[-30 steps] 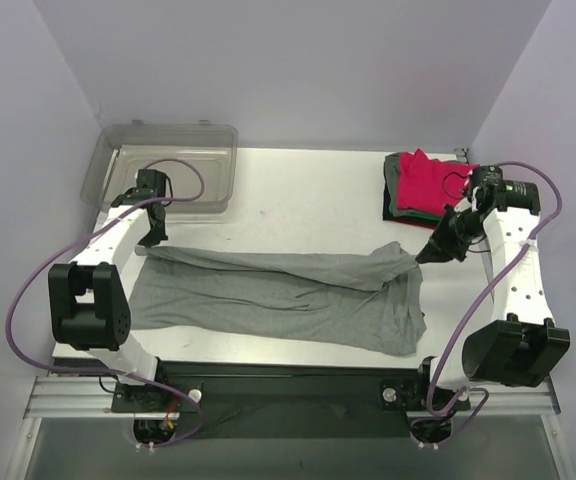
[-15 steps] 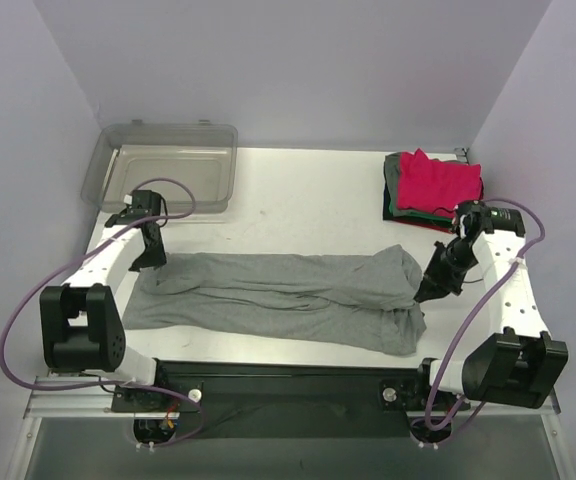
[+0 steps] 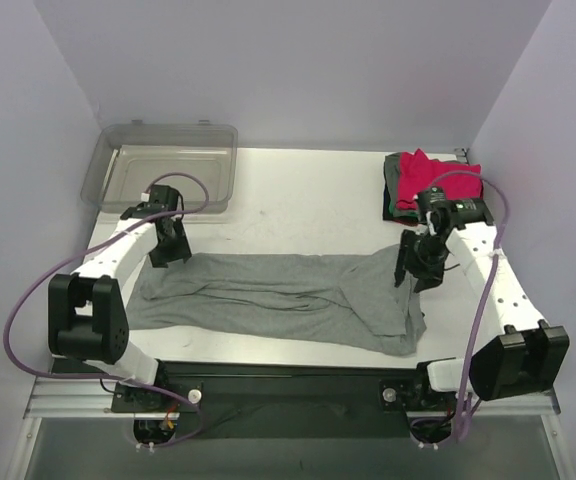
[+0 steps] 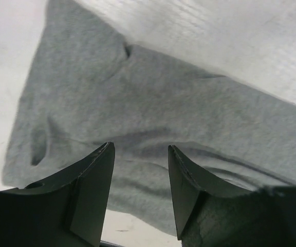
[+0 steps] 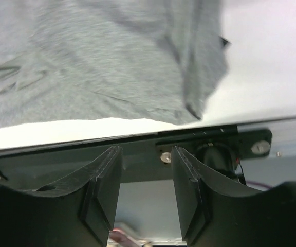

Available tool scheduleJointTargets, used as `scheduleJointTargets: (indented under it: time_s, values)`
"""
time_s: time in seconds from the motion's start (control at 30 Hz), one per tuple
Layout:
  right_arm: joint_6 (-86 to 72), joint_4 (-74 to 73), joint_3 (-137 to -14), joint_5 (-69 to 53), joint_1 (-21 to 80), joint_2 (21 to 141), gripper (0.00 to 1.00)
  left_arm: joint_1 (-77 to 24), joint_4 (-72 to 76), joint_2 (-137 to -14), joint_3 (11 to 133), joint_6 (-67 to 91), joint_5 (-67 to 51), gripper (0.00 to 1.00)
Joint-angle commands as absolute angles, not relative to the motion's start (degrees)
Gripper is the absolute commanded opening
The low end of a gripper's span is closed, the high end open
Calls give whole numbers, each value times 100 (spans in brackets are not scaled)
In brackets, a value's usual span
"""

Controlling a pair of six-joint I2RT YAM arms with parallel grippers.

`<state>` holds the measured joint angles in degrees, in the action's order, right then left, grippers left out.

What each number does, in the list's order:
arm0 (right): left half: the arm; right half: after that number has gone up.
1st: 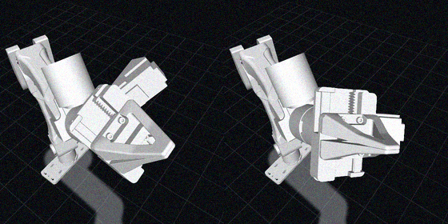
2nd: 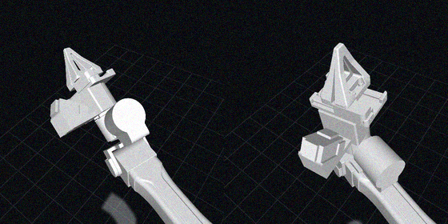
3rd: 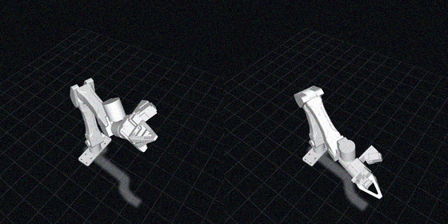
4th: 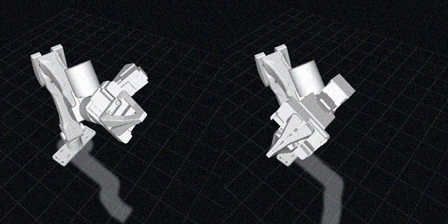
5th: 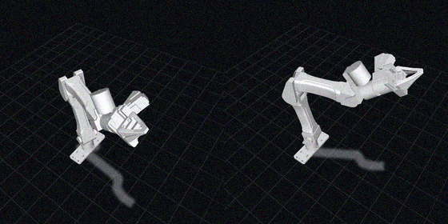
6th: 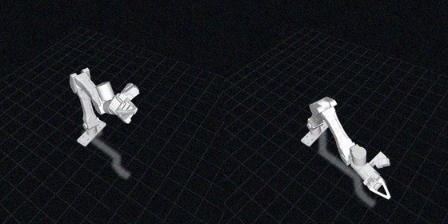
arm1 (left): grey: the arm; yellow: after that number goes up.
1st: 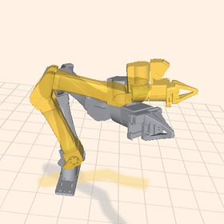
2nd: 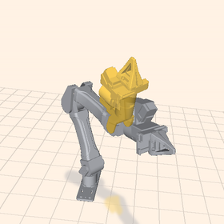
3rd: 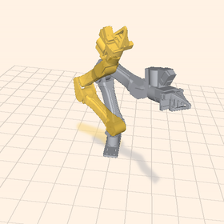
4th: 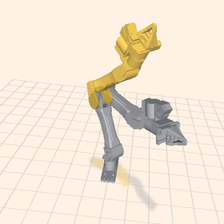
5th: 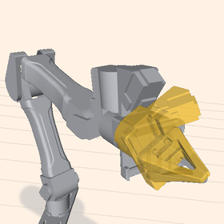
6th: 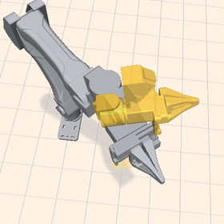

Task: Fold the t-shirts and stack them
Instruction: Fold the other side of the tshirt into a rectangle

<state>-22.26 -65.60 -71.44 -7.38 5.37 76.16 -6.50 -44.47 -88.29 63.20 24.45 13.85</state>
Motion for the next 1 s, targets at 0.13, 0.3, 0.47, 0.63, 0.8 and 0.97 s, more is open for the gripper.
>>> scheduleJointTargets:
  time_s: [0.13, 0.3, 0.47, 0.63, 0.8, 0.97]
  values:
    - [-2276, -5890, -6839, -1054, 1915, 8156, 43, -703, -3727, -9149, 6451, 3120, 177, 56]
    - [-2267, -5309, -6320, -845, 2689, 8744, 43, -703, -3314, -9325, 6188, 3120, -218, 56]
    - [-2513, -4976, -6091, -738, 2321, 9070, 46, -642, -2945, -9430, 5994, 3278, -255, 56]
    - [-2496, -4588, -6257, -1212, 1155, 8947, 47, -554, -2874, -9606, 6012, 3313, -167, 56]
    - [-2250, -4193, -6775, -1257, 432, 9324, 48, -369, -2821, -9537, 5889, 3445, -70, 56]
    - [-2118, -3789, -7276, -1336, -191, 9861, 46, -229, -2681, -9387, 5792, 3463, -114, 55]
